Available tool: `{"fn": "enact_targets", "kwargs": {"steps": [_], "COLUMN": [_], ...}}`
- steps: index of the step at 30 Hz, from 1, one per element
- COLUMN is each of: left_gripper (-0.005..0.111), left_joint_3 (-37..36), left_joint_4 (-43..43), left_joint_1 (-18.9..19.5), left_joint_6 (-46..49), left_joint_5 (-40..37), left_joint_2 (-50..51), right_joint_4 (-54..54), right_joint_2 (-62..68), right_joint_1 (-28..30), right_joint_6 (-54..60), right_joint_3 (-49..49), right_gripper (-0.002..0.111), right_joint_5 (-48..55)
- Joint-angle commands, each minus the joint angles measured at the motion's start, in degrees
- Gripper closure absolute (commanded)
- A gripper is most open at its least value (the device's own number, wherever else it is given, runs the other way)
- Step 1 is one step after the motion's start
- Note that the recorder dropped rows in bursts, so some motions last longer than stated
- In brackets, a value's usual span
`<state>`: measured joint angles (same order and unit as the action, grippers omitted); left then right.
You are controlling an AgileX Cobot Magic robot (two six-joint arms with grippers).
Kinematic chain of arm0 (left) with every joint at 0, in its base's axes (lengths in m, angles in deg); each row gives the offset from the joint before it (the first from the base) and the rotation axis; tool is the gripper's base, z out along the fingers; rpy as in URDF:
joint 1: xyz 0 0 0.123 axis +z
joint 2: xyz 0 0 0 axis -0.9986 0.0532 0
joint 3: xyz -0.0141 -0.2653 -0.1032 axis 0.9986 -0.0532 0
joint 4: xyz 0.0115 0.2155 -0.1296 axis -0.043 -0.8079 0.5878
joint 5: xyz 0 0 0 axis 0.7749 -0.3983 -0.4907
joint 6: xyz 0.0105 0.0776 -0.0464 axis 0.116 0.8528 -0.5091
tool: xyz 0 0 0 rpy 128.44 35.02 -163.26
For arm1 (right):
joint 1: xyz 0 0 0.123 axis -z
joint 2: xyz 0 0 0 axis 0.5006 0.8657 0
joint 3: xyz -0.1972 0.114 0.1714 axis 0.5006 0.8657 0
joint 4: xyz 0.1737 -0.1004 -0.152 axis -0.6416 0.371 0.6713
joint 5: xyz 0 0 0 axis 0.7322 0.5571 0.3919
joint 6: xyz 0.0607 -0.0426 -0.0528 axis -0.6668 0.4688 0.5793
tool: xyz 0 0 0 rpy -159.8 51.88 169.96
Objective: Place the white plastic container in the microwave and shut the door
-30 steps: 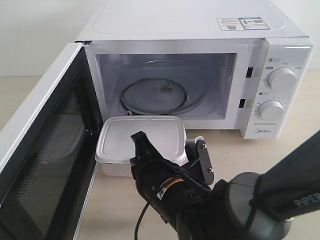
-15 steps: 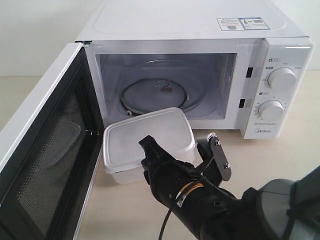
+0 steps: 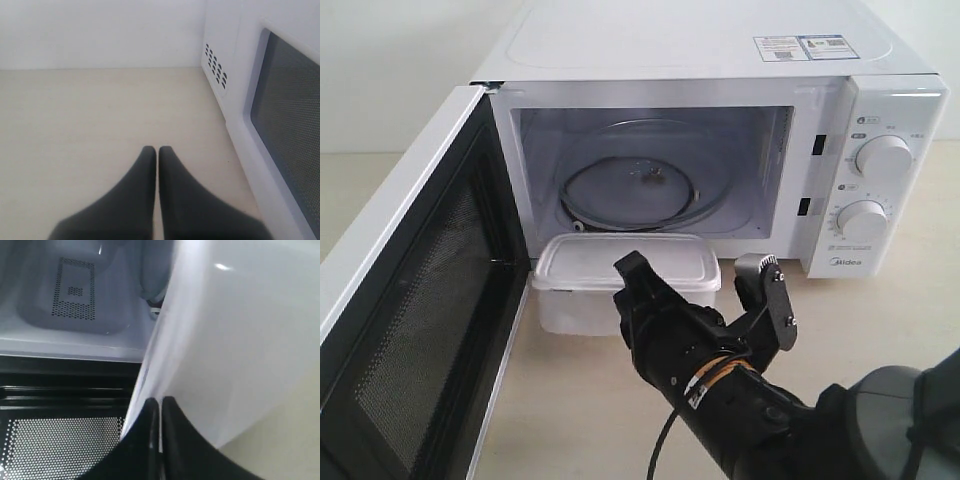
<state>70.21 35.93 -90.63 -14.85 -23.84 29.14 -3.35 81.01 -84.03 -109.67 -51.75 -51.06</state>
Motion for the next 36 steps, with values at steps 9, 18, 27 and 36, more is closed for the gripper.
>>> {"fn": "enact_targets", "kwargs": {"steps": [9,18,27,36], "left_gripper": [0.102,0.102,0.102,0.102], "left_joint_3": [-0.2,-0.2,-0.2,-0.2], "left_joint_4": [0.31,0.31,0.31,0.31], "left_joint_1": [0.03,0.03,0.03,0.03], "left_joint_6": [-0.42,-0.42,-0.42,-0.42], "left_joint_5": [0.22,0.22,0.22,0.22], "left_joint_2": [-0.14,-0.14,-0.14,-0.14], "right_joint_4": [0.01,14.63,9.04,-6.79], "right_joint_2": [-0.37,-0.37,-0.37,-0.37], "right_joint_1": [0.18,0.18,0.32,0.32], "right_joint_6": [0.11,-6.94,-2.97,5.43], "right_joint_3": [0.12,0.12,0.4,0.49], "right_gripper": [0.108,0.108,0.108,0.108], "right_joint_5": [1.63,3.4,16.95,14.41]}}
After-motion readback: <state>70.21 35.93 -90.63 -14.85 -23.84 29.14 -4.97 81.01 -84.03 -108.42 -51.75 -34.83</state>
